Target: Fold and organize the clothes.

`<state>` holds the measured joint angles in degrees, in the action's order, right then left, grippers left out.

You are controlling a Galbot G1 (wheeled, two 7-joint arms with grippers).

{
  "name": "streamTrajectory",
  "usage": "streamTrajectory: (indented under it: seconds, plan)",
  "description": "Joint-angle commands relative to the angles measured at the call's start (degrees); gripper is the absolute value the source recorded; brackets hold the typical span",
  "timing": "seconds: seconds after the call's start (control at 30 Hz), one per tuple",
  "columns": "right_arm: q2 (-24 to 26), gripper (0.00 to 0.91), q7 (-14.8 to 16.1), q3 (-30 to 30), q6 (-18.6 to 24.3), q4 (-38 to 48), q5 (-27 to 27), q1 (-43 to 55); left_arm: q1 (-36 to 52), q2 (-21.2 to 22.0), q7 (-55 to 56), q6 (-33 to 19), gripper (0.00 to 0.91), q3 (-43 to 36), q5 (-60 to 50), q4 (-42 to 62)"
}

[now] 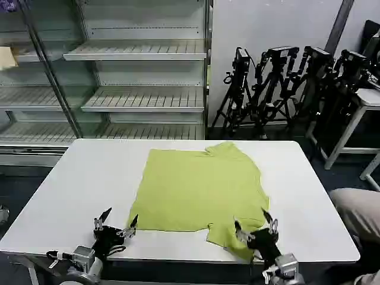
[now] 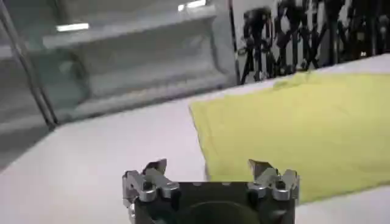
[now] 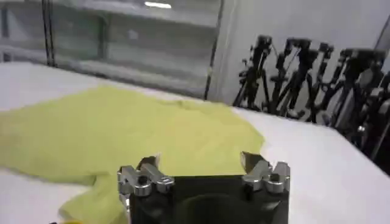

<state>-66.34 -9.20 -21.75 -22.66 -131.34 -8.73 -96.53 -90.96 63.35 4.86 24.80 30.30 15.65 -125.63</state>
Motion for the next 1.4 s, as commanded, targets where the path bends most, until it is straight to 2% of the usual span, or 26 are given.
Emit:
streamTrajectory:
  seconds: [0.03, 0.57, 0.6, 0.63, 0.67, 0.7, 1.4]
  plan:
    - [0.00, 0.907, -0.74, 0.31, -2.27, -1.76, -0.08, -5.39, -0.43, -1.04, 2.40, 7.57, 0.907, 0.18, 6.53, 0.13]
    - [-0.16, 0.907, -1.22, 0.56, -4.71, -2.05, -0.01, -6.68, 1.49, -0.79, 1.83, 8.23, 0.907, 0.84, 8.21, 1.20]
    - [-0.22, 0.494, -1.24, 0.61, -4.87, -2.12, -0.04, -6.73, 1.40, -0.78, 1.74, 8.24, 0.907, 0.83, 8.18, 1.16]
    - [-0.28, 0.131, -1.35, 0.71, -4.97, -2.18, -0.13, -6.72, 1.24, -0.76, 0.77, 8.24, 0.595, 0.87, 8.24, 1.04]
    - [-0.28, 0.000, -1.38, 0.73, -5.00, -2.12, -0.38, -6.65, 1.19, -0.72, 0.52, 8.25, 0.060, 0.86, 8.26, 1.02]
    - [-0.27, 0.000, -1.38, 0.75, -5.07, -2.05, -0.59, -6.54, 1.18, -0.60, 0.22, 8.23, 0.020, 0.79, 8.45, 1.01]
    - [-0.05, 0.000, -1.42, 1.26, -6.56, -1.17, -4.05, -5.16, 1.60, -0.55, -2.45, 8.21, 0.020, 0.16, 8.81, 1.21]
